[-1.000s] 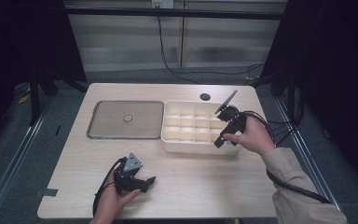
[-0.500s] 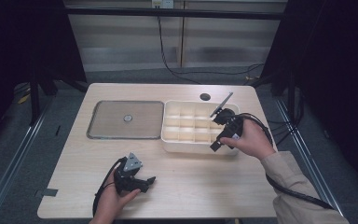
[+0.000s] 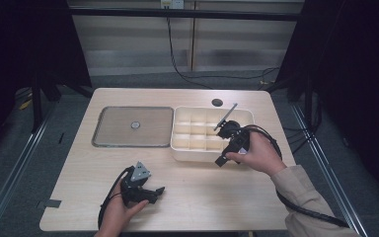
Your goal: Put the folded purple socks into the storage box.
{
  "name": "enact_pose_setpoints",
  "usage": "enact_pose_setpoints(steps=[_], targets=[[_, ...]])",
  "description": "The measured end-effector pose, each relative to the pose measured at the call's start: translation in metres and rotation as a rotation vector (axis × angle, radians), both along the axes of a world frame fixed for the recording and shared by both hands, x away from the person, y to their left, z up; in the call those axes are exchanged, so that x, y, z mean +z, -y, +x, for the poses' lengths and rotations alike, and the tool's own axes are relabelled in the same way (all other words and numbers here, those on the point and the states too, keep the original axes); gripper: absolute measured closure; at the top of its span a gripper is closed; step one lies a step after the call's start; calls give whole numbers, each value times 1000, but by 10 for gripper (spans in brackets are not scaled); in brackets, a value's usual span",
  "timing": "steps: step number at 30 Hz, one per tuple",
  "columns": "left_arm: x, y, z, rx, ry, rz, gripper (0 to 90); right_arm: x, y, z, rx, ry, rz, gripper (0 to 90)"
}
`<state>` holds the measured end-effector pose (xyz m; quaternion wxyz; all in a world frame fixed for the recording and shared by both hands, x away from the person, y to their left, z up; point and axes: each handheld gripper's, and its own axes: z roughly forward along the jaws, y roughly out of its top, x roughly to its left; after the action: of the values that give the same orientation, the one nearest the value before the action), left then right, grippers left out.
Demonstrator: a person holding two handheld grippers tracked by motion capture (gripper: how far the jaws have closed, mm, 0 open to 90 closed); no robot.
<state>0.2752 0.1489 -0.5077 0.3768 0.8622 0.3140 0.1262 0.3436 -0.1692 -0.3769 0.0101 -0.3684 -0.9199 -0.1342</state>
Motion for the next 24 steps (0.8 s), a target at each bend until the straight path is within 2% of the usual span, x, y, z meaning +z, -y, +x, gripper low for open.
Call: enact_pose_setpoints(steps=[8,24], targets=[[0,0,0,2,-4,-5,184,-7,-10,-6,36,-5,14,263],[0,0,0,-6,-4,6,184,-21,-24,-14,72,-16,32,260]])
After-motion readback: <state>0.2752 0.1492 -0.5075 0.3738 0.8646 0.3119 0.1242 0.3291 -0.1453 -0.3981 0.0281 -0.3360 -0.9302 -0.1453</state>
